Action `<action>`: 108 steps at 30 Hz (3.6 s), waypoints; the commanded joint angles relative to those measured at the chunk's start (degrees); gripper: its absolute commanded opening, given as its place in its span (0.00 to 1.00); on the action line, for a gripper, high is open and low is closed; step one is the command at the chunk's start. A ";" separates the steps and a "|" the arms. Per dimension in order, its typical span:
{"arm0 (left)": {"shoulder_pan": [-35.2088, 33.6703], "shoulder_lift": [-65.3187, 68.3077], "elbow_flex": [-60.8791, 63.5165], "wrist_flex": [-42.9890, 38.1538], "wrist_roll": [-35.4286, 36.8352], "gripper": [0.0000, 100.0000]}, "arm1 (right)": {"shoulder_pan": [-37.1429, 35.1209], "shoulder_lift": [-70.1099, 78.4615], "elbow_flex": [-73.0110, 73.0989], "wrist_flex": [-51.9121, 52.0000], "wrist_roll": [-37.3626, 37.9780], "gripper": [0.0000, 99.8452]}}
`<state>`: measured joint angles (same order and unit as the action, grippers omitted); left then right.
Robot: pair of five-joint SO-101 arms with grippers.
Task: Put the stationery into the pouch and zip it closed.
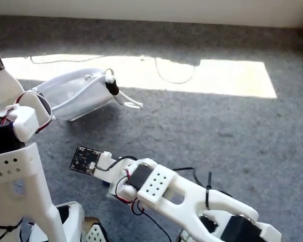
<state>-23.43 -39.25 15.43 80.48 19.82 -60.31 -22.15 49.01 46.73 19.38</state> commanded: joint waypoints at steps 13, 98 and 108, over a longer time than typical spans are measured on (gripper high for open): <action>-1.01 -0.92 -1.71 -1.23 0.70 0.01 | -0.57 13.49 -12.09 -1.45 -0.26 0.20; 12.35 -1.01 -1.27 -0.79 -4.22 0.01 | 17.01 -36.26 -14.73 -2.68 1.93 0.01; 15.78 -1.01 -5.14 0.18 -4.75 0.01 | 16.92 -39.87 -14.81 -17.80 1.93 0.01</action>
<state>-10.15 -39.34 14.90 80.48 15.16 -44.04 -60.13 35.12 34.51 21.93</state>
